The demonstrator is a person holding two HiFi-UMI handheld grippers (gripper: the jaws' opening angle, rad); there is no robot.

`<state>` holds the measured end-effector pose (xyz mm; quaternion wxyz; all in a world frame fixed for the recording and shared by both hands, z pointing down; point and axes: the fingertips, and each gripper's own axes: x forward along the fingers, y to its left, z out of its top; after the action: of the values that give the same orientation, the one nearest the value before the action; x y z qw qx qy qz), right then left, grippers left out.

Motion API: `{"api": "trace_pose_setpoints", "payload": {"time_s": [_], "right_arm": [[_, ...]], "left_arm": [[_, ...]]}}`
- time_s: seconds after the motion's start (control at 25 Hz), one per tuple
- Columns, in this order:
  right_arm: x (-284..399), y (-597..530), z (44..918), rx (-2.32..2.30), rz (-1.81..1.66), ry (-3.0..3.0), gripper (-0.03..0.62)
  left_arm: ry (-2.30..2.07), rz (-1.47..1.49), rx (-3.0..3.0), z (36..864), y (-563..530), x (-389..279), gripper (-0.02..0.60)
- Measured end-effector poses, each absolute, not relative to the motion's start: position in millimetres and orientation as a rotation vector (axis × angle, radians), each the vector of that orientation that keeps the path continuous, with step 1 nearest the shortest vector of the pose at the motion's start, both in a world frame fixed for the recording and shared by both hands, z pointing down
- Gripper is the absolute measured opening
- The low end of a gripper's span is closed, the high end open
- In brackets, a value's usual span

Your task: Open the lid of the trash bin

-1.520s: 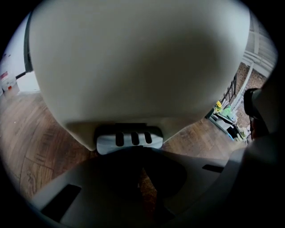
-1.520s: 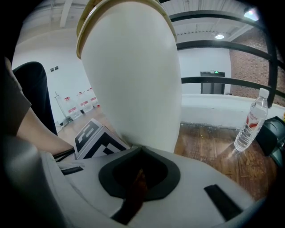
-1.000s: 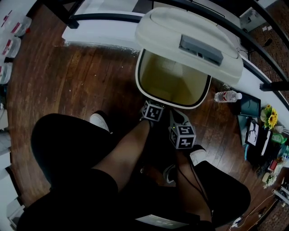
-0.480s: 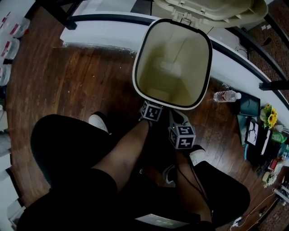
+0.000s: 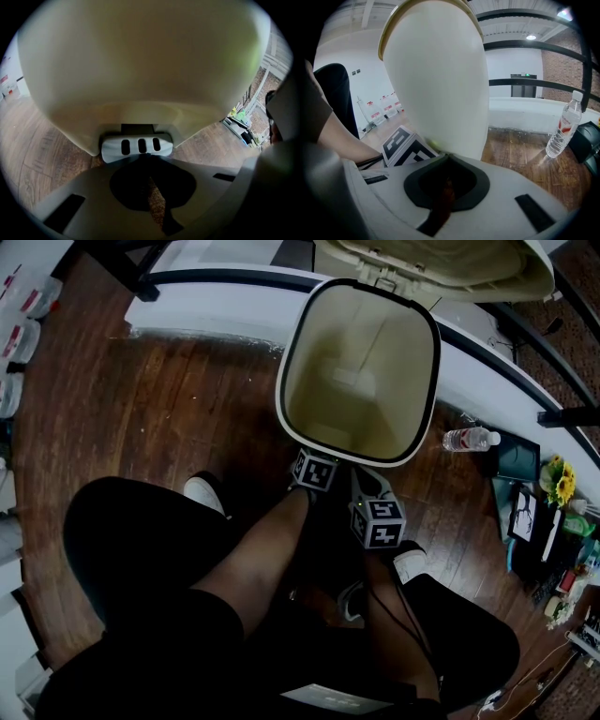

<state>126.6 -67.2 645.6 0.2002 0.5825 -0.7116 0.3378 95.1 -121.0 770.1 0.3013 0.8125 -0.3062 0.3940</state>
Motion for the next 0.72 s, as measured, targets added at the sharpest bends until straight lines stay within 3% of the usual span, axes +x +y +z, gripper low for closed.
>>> {"api": "trace_pose_setpoints", "payload": {"time_s": [0.72], "right_arm": [[125.9,-63.2,645.1,1.607,0.929,-1.986,0.021]], "left_arm": [[-0.827,1.024,2.164,769.1,-120.1,94.4,0.035]]}}
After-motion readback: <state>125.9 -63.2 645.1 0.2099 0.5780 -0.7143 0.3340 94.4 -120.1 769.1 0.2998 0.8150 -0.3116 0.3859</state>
